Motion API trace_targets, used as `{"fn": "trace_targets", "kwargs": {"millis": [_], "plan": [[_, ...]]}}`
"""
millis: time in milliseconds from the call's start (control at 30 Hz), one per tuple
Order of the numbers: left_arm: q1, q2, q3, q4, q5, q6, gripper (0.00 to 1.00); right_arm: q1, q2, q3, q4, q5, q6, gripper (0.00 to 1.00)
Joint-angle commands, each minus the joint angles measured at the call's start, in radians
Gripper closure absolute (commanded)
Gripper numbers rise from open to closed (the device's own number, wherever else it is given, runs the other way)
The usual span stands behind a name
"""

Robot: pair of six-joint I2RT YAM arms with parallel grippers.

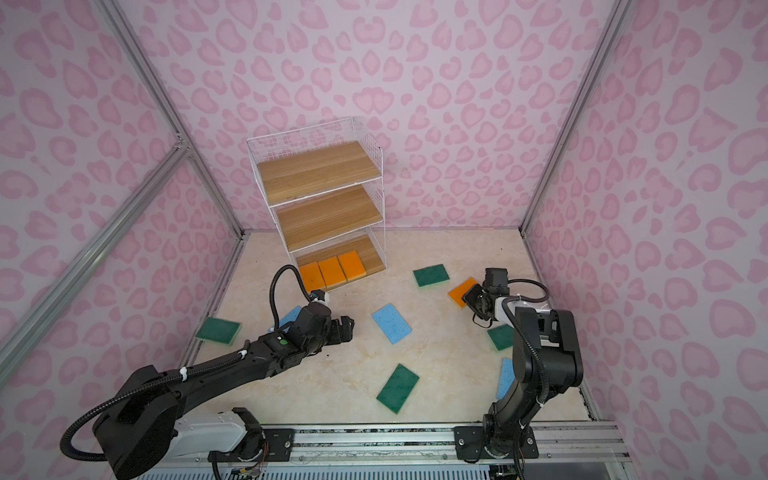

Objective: Place and organize the cleaning sponges onto the shelf
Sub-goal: 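Reach right gripper to the orange sponge on the table and grasp it, then lift the orange sponge with right gripper toward the approaching left gripper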

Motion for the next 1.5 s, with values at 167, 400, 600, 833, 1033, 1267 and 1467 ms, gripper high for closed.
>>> {"fn": "trace_targets", "kwargs": {"millis": [167,400,600,833,1033,1267,1467], "plan": [[-0.001,-0.042,-0.007,0.01,0.008,-0.007,0.04,0.0,0.047,-0.002,0.047,-0.012,0.005,0.87],[-0.001,-0.091,-0.021,0.002,0.043,-0.003,0.04,0.012,-0.025,-0.029,0.039,-0.039,-0.014,0.98],[-0.001,-0.136,-0.02,-0.002,0.085,0.02,0.01,0.071,-0.109,-0.067,0.002,-0.099,-0.064,0.99],[0.002,-0.16,-0.004,-0.004,0.143,0.021,0.03,0.132,-0.262,-0.116,-0.081,-0.15,-0.138,1.0],[0.02,-0.146,-0.008,0.04,0.209,-0.011,0.09,0.235,-0.345,-0.103,-0.159,-0.211,-0.219,1.0],[0.079,-0.135,0.004,0.058,0.289,-0.036,0.28,0.378,-0.342,-0.043,-0.185,-0.305,-0.317,1.0],[0.139,-0.132,-0.012,0.084,0.344,-0.064,0.33,0.453,-0.275,0.012,-0.165,-0.365,-0.379,1.0]]}}
